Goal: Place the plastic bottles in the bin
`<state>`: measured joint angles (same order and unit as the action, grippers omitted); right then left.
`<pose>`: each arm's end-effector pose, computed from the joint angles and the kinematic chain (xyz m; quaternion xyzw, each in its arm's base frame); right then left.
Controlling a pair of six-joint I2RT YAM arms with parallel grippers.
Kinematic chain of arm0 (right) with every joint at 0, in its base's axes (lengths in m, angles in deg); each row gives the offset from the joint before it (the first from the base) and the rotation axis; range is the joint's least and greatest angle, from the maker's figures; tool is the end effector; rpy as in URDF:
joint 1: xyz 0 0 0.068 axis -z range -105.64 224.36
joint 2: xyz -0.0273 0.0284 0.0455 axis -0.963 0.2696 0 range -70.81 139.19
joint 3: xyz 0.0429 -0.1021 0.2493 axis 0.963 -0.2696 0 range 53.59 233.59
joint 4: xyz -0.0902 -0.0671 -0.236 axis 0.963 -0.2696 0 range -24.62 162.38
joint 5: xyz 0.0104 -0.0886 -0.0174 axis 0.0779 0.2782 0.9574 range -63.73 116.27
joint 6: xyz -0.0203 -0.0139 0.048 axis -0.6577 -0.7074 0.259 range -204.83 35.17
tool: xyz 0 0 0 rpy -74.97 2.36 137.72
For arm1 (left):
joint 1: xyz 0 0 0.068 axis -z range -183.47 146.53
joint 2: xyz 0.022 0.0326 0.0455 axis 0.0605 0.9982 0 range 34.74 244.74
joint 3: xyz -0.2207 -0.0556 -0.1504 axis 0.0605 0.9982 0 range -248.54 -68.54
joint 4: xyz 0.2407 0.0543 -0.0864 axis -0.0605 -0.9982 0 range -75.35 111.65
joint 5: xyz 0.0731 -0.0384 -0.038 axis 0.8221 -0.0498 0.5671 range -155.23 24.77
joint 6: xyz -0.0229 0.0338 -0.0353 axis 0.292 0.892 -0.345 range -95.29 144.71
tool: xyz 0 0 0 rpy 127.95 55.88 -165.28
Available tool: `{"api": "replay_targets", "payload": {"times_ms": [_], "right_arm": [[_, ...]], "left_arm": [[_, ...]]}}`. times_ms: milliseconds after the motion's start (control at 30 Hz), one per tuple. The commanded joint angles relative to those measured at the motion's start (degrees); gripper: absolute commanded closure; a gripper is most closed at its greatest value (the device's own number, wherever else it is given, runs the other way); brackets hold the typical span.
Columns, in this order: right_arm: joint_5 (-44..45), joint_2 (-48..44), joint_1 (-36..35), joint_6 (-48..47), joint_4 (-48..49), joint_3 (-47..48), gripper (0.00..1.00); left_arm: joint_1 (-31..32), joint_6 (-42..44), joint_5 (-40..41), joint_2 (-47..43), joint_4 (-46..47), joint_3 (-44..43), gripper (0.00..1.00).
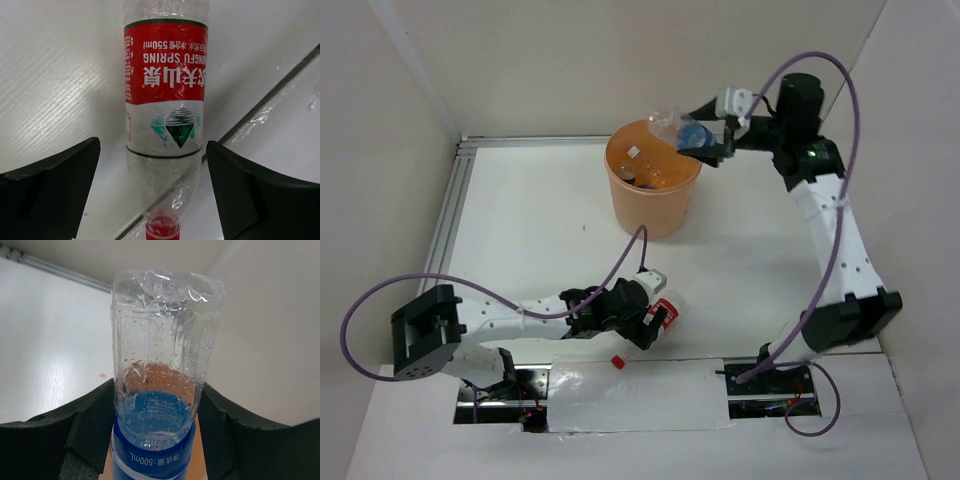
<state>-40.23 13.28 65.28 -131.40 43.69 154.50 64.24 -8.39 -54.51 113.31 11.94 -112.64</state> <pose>0.2873 0.0790 0.4862 -0.6086 0.4130 0.2339 0.6359 0.1129 -0.2583 0.2070 0.2380 0.8864 -0.2438 0.3134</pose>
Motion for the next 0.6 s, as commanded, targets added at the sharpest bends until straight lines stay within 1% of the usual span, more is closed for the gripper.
{"api": "replay_targets", "payload": {"times_ms": [0, 33, 67, 133, 167, 200, 233, 300, 367, 400, 433, 467, 500, 533, 567], "right_arm": [[-3.1, 9.6, -5.5, 8.3, 9.2, 8.1, 0.72], [-3.1, 13.2, -7.6, 8.3, 8.7, 11.5, 0.7], [-2.2, 14.2, -8.5, 8.3, 8.6, 11.5, 0.68], [-1.4, 16.4, -9.2, 8.3, 10.0, 10.2, 0.48], [-1.4, 17.2, -10.0, 8.3, 10.0, 10.2, 0.37], [-1.4, 18.1, -10.0, 8.3, 8.2, 10.2, 0.18], [-0.8, 18.7, -10.0, 6.9, 7.1, 9.4, 0.0], [0.1, 18.0, -8.8, 6.9, 7.1, 8.5, 0.0], [2.2, 15.5, -6.5, 9.7, 7.1, 7.9, 0.0], [5.4, 14.5, -5.5, 11.0, 7.1, 7.9, 0.0], [6.5, 12.7, -4.3, 13.4, 7.1, 7.2, 0.0], [6.6, 10.6, -1.1, 14.0, 5.7, 5.8, 0.0], [6.6, 10.6, 0.7, 14.0, 5.7, 5.8, 0.0], [5.4, 8.0, 2.7, 14.8, 5.1, 3.2, 0.0], [5.4, 6.3, 6.9, 15.4, 5.1, 1.2, 0.0]], "left_arm": [[0.8, 1.3, 0.3, 4.1, 1.7, -3.8, 0.0], [0.9, 1.3, 1.5, 4.9, 1.7, -4.5, 0.0], [0.9, 0.8, 2.0, 6.3, 1.7, -4.5, 0.0], [0.9, 0.1, 2.7, 7.8, 1.2, -5.2, 0.0], [0.9, -0.5, 2.7, 9.3, 1.2, -6.0, 0.0], [1.4, -0.5, 3.3, 10.0, 1.2, -6.7, 0.01], [1.4, -1.1, 3.3, 11.3, 1.2, -7.4, 0.04], [1.4, -1.1, 3.3, 12.6, 1.2, -8.1, 0.1], [1.4, -1.1, 3.3, 13.1, 1.2, -9.3, 0.18], [1.4, -1.1, 3.3, 13.8, 1.2, -9.3, 0.29], [1.4, -0.5, 3.3, 13.8, 1.2, -10.0, 0.36], [1.4, 0.1, 3.3, 14.3, 1.2, -10.0, 0.52], [1.4, 0.1, 3.3, 14.3, 1.2, -10.7, 0.52], [1.4, 0.8, 3.3, 14.3, 1.2, -10.7, 0.66], [1.4, 0.8, 3.3, 13.8, 1.2, -12.0, 0.72]]}}
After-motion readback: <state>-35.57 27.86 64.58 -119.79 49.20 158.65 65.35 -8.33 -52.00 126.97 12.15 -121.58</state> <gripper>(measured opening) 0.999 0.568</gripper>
